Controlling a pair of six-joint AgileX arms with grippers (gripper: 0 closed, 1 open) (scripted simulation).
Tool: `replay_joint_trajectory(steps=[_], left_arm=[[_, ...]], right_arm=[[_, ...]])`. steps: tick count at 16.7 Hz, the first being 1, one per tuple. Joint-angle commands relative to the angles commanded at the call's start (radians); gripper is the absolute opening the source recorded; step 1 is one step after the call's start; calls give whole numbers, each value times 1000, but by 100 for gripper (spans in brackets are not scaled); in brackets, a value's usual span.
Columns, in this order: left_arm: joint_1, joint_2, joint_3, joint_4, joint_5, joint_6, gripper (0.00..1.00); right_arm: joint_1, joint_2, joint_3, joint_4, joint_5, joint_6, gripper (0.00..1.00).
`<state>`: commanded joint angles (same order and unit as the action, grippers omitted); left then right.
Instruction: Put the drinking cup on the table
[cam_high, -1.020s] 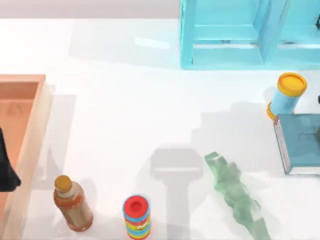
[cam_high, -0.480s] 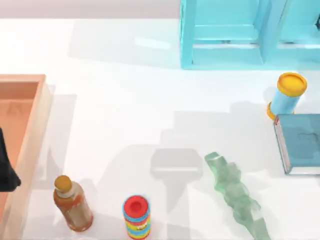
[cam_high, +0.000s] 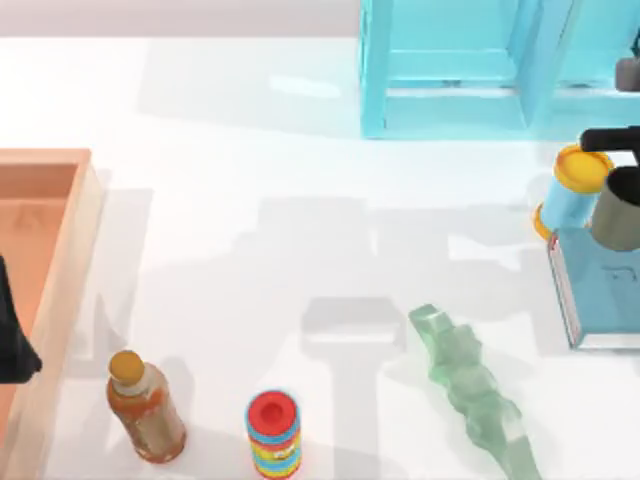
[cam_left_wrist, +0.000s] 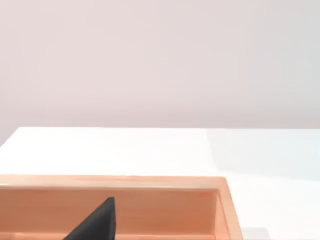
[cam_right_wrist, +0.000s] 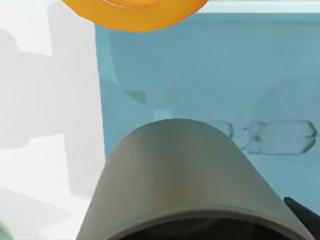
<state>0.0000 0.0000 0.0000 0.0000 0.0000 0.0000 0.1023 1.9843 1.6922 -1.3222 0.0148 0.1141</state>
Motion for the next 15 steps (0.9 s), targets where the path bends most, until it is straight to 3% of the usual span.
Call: replay_joint_trajectory(steps=[8, 15], left_arm=[[0, 0, 0, 0, 0, 0, 100], [0, 0, 0, 0, 0, 0, 100]], right_arm=[[434, 196, 386, -117, 43, 444, 0], [488, 235, 440, -141, 50, 500, 0]])
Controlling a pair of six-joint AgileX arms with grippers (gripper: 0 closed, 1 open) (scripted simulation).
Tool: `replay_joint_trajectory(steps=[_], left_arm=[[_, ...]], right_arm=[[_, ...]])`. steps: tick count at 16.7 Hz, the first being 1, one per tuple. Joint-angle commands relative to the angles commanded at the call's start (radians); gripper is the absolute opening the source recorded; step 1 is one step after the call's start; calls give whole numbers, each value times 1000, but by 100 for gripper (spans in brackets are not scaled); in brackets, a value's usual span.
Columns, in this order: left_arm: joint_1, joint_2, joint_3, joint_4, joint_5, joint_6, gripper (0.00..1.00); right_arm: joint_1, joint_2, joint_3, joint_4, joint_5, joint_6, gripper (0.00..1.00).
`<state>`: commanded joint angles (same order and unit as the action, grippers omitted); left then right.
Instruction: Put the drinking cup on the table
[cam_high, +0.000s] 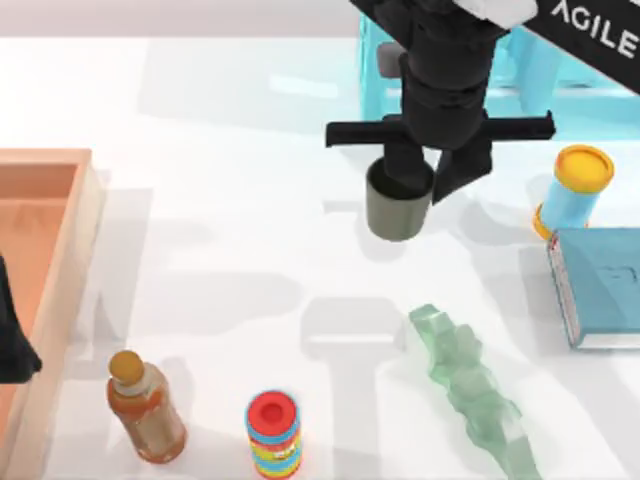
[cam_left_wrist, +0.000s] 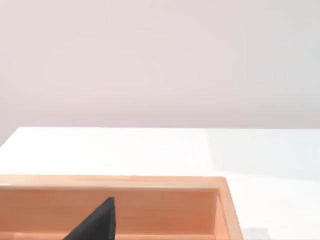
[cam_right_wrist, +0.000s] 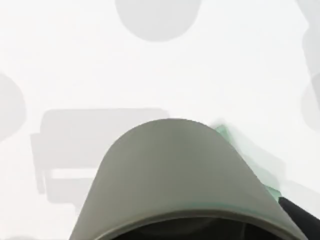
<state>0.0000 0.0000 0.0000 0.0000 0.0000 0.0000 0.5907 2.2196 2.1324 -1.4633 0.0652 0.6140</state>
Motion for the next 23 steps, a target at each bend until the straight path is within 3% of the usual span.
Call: replay_joint_trajectory(steps=[9, 13, 23], left_arm=[[0, 0, 0, 0, 0, 0, 100], [0, 0, 0, 0, 0, 0, 100], [0, 0, 0, 0, 0, 0, 100]], right_arm=[[14, 20, -212, 230, 4, 11, 0], [15, 21, -222, 240, 5, 11, 0], [15, 21, -222, 240, 5, 11, 75]])
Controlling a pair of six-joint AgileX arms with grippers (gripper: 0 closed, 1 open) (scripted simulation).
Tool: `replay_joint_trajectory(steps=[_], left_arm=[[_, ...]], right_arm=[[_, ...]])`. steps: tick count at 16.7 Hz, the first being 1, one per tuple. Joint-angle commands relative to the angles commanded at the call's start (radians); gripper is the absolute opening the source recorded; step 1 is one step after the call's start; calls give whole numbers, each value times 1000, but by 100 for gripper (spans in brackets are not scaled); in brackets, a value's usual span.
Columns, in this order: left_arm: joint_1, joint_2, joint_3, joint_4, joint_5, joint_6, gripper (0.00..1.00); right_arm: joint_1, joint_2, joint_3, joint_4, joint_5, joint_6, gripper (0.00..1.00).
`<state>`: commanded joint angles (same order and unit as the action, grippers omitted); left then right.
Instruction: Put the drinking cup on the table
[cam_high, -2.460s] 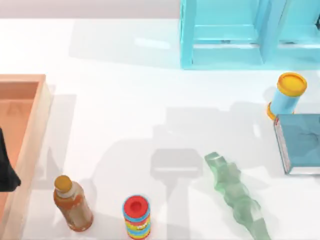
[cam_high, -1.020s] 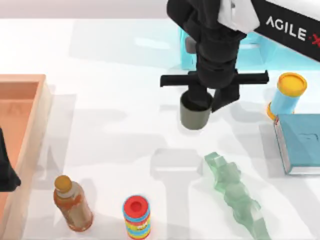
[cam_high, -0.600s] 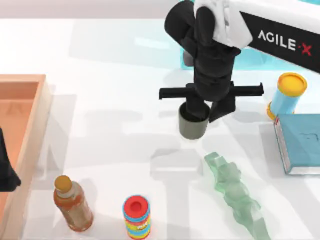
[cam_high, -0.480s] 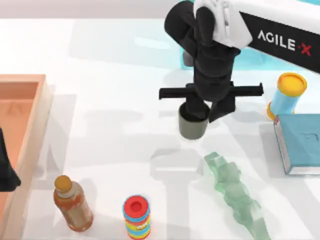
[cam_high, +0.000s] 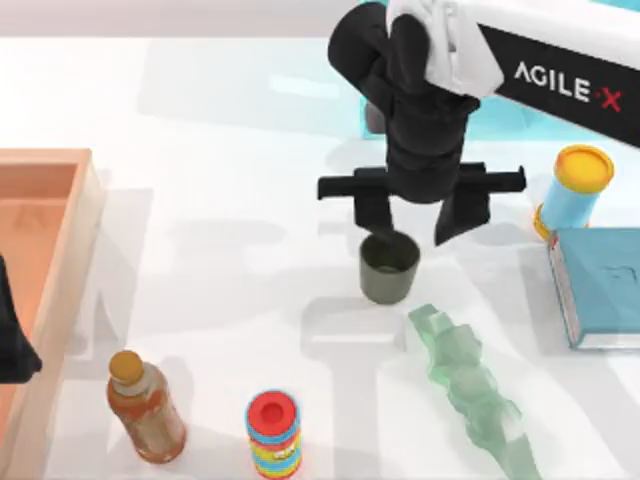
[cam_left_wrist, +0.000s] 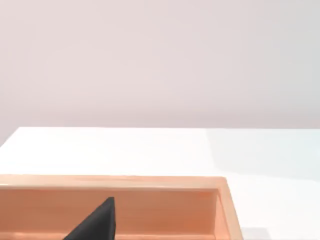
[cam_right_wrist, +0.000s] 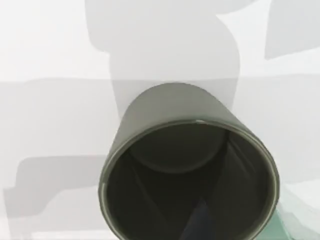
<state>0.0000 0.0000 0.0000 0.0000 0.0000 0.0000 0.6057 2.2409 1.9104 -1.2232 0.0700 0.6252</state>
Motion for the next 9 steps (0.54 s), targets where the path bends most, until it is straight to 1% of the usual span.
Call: replay_joint_trajectory(steps=[3, 4, 9], left_arm=[[0, 0, 0, 0, 0, 0, 100], [0, 0, 0, 0, 0, 0, 100], [0, 0, 0, 0, 0, 0, 100]], right_arm=[[0, 0, 0, 0, 0, 0, 98], [0, 0, 0, 0, 0, 0, 100], [0, 0, 0, 0, 0, 0, 100]])
